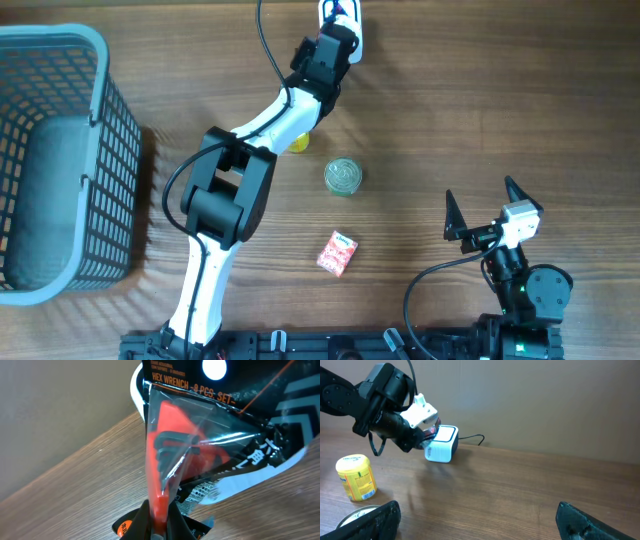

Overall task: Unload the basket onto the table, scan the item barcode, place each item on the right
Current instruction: 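Hold the hex wrench pack over the scanner window with the left gripper, then move the hex wrench pack rightward and release it on the table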

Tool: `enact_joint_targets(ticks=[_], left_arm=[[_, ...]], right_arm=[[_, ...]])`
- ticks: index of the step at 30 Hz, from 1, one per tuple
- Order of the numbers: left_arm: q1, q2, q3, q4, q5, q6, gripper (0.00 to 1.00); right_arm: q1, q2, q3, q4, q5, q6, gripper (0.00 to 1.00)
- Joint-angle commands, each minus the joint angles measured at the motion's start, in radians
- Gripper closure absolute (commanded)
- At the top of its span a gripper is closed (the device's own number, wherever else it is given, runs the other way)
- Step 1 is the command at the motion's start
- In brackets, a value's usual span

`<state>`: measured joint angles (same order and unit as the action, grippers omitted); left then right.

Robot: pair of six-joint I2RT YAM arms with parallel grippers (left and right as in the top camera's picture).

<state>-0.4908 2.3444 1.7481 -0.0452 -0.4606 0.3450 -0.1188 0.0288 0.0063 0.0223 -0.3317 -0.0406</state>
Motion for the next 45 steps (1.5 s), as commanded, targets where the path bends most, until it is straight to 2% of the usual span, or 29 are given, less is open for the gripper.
enact_joint_targets(ticks=[1,11,15,24,25,30,32,35,37,40,42,45], left_arm=[[0.006,0.015,0.026,-0.029,-0.107,0.108,0.96],[0.0,0.017,0.026,-0.047,-0.105,0.132,0.96],[-0.032,0.022,0.026,-0.05,-0.102,0.2,0.96],[-0.135,0.018,0.049,-0.022,-0.17,0.191,0.96],[-0.146,0.018,0.056,-0.022,-0.171,0.172,0.96],[-0.209,-0.004,0.091,-0.057,-0.156,-0.069,0.96],[-0.237,-0.019,0.092,-0.153,-0.039,-0.225,0.96],[-0.264,-0.036,0.092,-0.264,0.174,-0.346,0.96],[-0.277,-0.05,0.092,-0.319,0.306,-0.365,0.96],[-0.293,-0.072,0.092,-0.36,0.366,-0.387,0.96],[-0.293,-0.085,0.092,-0.394,0.462,-0.387,0.96],[-0.292,-0.103,0.092,-0.433,0.564,-0.388,0.96]], right_arm=[[0.004,-0.005,-0.001,0.005,0.002,0.015,0.0],[0.004,-0.005,-0.001,0.005,0.002,0.015,0.0],[0.004,-0.005,-0.001,0.005,0.002,0.016,0.0],[0.004,-0.005,-0.001,0.005,0.002,0.015,0.0],[0.004,-0.005,-0.001,0.005,0.002,0.015,0.0],[0.004,-0.005,-0.001,0.005,0.002,0.015,0.0],[0.004,-0.005,-0.001,0.005,0.002,0.016,0.0],[0.004,-0.005,-0.001,0.005,0.002,0.016,0.0],[0.004,-0.005,-0.001,0.006,0.002,0.015,0.0],[0.004,-0.005,-0.001,0.006,-0.01,0.019,0.0],[0.004,-0.005,-0.001,0.006,-0.002,0.015,0.01],[0.003,-0.005,0.008,0.02,-0.005,0.122,0.0]])
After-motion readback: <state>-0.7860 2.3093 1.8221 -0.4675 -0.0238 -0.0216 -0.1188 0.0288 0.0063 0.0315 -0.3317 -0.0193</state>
